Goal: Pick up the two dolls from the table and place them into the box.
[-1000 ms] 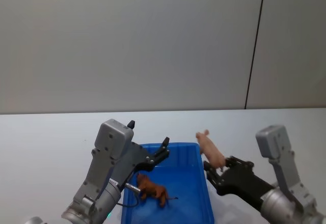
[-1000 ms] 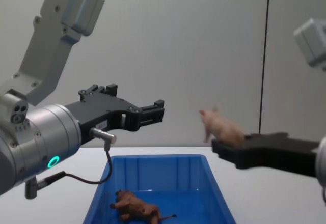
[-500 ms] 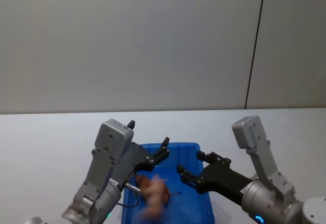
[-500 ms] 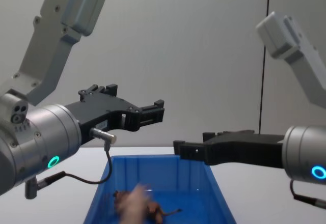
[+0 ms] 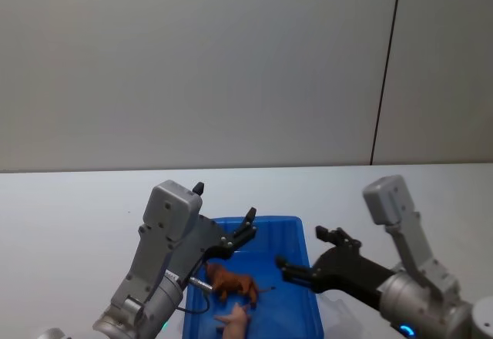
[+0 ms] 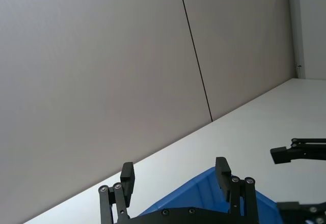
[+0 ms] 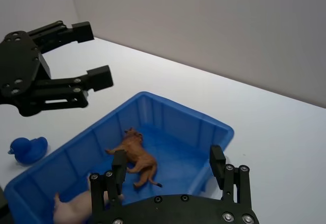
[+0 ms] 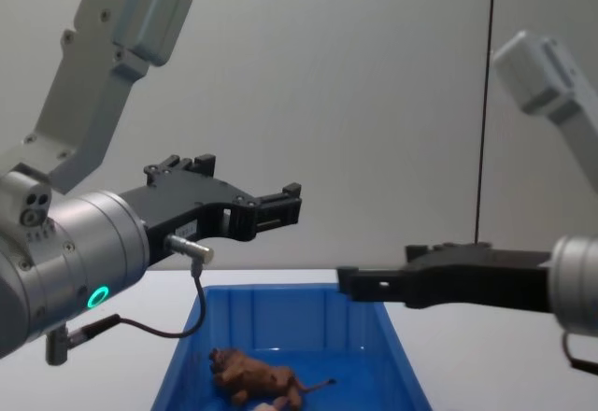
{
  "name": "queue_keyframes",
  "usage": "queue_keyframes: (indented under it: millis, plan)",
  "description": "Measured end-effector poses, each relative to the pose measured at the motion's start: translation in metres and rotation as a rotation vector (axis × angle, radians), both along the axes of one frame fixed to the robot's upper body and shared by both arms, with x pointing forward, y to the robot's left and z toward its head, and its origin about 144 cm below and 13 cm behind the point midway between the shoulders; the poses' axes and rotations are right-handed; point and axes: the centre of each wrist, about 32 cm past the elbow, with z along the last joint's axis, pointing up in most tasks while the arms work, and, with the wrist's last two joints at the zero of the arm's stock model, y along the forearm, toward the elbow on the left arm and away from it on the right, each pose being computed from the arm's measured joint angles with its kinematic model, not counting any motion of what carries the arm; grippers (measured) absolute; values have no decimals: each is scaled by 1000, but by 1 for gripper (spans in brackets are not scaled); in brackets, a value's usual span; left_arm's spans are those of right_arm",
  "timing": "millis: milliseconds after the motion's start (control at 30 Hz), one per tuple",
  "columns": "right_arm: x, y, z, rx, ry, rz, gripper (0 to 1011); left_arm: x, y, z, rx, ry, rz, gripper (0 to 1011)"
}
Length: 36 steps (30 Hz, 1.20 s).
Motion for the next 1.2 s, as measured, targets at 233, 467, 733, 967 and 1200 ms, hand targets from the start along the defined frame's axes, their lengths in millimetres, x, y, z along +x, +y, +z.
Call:
queue_keyframes:
  millis: [233, 467, 733, 967, 1200]
  plan:
    - [-6, -24, -3, -16, -15, -24, 1001, 0, 0, 0, 0, 0, 0, 1001]
    - [-11, -41, -5, -31, -23, -40, 1001, 0, 0, 0, 0, 0, 0, 1001]
    - [-15, -51, -6, -39, -29, -50, 1001, -4, 2, 0, 6, 5, 14, 1001]
    - [-16, -56, -7, -44, -31, -55, 1001, -17, 8, -2, 11, 37, 59, 1001]
    - [-17, -59, -7, -47, -33, -57, 1001, -37, 16, -5, 15, 93, 129, 1001]
